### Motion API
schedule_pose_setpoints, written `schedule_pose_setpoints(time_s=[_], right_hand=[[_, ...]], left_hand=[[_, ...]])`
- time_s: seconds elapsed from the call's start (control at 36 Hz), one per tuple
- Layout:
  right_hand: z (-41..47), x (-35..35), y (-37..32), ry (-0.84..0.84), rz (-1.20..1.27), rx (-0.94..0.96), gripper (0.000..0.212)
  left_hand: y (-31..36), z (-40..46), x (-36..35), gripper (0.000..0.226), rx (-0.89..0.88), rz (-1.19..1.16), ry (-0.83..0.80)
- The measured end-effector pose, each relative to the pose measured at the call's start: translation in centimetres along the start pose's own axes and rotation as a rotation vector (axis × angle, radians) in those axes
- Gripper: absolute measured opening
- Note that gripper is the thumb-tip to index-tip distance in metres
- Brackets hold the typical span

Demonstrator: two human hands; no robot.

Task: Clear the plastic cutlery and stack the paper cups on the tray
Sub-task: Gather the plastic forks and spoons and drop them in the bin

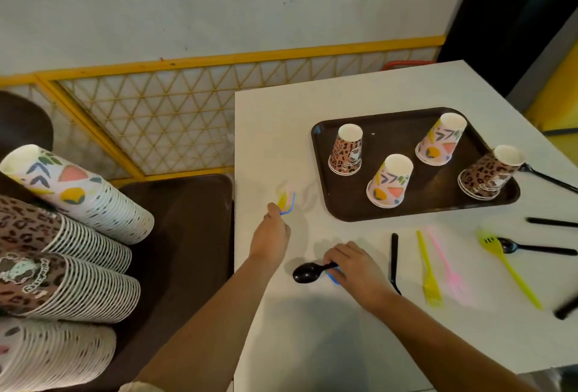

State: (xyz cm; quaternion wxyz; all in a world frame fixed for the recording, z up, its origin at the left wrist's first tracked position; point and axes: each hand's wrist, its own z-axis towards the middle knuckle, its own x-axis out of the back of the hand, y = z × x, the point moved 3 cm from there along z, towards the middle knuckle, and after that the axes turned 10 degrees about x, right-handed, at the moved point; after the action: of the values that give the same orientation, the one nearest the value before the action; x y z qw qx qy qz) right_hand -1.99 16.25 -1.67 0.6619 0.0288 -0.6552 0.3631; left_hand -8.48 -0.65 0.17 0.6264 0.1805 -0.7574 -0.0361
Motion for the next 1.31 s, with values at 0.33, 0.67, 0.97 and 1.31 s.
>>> schedule_pose_setpoints(time_s=[0.33, 0.67, 0.97, 1.31], right_hand=[[1.1, 1.5, 0.1, 0.256, -0.064, -0.022, 0.023], [1.0, 2.1, 1.0, 0.277, 0.532, -0.599, 0.009], [0.4, 2.8, 0.2, 0.298, 0.65, -0.675, 0.005], [-2.9, 2.9, -0.3, -0.063, 0.172, -0.638, 0.021]], left_hand=[[-0.2, 2.3, -1.2, 0.036, 0.142, 0.156, -0.125], [2.0, -0.3, -0.8, 0.006, 0.007, -0.437, -0.241], [5.3, -4.7, -1.2, 0.01, 0.049, -0.843, -0.533], [6.1, -5.6, -2.2, 0.028, -0.016, -0.789, -0.511]])
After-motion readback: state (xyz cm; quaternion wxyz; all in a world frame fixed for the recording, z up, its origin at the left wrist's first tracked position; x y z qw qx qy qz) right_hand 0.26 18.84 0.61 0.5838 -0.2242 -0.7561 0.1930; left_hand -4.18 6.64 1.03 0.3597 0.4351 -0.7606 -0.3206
